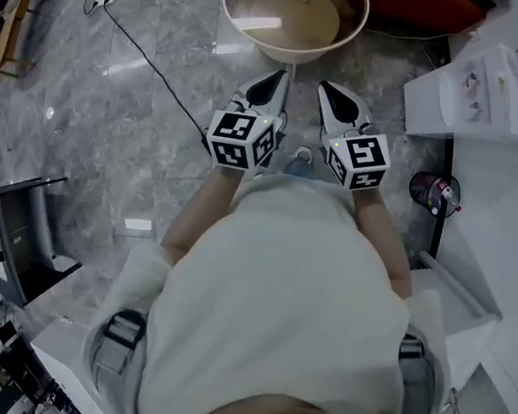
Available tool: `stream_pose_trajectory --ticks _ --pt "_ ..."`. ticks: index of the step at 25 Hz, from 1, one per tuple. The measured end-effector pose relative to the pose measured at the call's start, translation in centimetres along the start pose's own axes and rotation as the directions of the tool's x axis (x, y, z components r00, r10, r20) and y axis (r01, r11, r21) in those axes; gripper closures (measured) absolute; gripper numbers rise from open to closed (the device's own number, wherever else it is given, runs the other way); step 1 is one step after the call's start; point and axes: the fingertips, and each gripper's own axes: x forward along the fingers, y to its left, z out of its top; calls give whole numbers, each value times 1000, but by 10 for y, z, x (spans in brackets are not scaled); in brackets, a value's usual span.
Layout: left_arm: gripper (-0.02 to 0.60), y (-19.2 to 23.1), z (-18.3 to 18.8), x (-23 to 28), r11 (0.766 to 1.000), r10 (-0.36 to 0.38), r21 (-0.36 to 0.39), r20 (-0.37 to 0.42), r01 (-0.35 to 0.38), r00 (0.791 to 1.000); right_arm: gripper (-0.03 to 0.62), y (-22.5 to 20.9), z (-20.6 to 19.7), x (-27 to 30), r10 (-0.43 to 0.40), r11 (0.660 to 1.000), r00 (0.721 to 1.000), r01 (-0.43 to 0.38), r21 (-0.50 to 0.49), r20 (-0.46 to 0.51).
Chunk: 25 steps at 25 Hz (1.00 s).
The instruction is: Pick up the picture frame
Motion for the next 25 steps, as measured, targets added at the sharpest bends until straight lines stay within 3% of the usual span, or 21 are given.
stream_pose_trajectory --ticks 13,25 --pt "580 13 -10 12 995 87 -53 1 -87 996 594 -29 0 5 34 999 999 -34 -8 19" --pt "580 23 -31 31 987 123 -99 -65 -129 990 594 -43 -7 28 79 997 997 -79 -13 -15"
